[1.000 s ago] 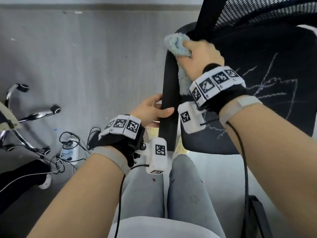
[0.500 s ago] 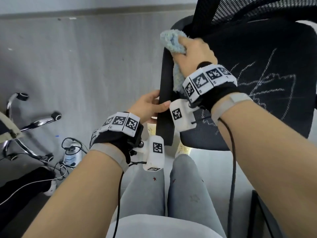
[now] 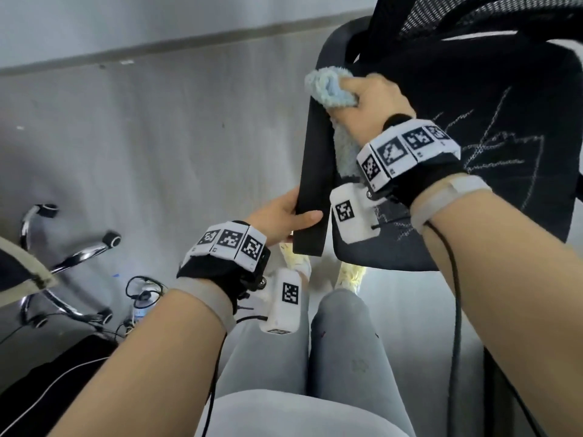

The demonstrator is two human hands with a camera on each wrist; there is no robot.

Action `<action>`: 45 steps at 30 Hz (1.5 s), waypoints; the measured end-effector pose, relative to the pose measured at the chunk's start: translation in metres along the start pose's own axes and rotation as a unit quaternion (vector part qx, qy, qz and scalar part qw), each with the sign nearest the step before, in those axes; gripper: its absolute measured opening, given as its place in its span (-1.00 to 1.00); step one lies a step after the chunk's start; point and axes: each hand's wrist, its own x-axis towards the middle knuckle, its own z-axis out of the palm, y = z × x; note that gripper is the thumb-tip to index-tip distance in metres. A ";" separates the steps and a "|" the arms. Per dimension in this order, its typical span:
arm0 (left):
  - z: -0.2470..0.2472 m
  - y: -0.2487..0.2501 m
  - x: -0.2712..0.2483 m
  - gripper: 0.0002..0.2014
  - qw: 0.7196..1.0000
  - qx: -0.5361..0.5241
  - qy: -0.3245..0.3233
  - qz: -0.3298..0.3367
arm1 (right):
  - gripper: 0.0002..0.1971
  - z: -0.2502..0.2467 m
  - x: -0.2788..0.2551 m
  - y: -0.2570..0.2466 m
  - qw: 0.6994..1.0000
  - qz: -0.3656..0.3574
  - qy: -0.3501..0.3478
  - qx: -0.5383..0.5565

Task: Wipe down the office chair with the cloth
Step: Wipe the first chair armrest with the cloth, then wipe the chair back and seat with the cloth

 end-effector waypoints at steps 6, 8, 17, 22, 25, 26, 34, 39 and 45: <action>-0.003 0.006 0.004 -0.72 1.000 -0.023 0.009 -0.007 | -0.68 0.017 -0.036 -0.001 1.000 0.010 -0.011 0.014; -0.003 0.006 0.005 -0.73 1.000 -0.019 0.013 -0.011 | -0.65 0.025 -0.061 0.005 0.999 -0.010 -0.037 0.020; 0.019 -0.003 -0.002 -0.73 0.997 0.000 0.082 -0.017 | -0.64 0.007 -0.038 0.008 0.998 -0.036 -0.038 -0.032; 0.047 -0.018 0.003 -0.79 0.963 -0.020 0.267 0.042 | -0.64 0.015 -0.063 0.040 0.994 -0.072 -0.082 0.022; 0.081 -0.042 0.009 -0.67 0.905 -0.059 0.420 0.023 | -0.72 0.013 -0.084 0.087 0.992 -0.072 -0.090 0.049; 0.086 -0.049 0.009 -0.54 0.886 -0.075 0.457 0.004 | -0.74 0.012 -0.085 0.098 0.994 -0.057 -0.072 0.067; 0.192 -0.099 0.055 -0.13 0.875 -0.243 0.407 -0.101 | -0.70 -0.005 -0.095 0.217 0.998 0.001 -0.052 0.042; 0.185 -0.090 0.095 -0.34 0.919 -0.110 0.377 -0.035 | -0.67 0.006 -0.077 0.242 0.995 -0.006 -0.025 -0.101; 0.151 -0.093 0.139 -0.20 0.936 0.006 0.352 -0.019 | -0.58 0.064 -0.055 0.222 0.980 -0.062 0.001 -0.191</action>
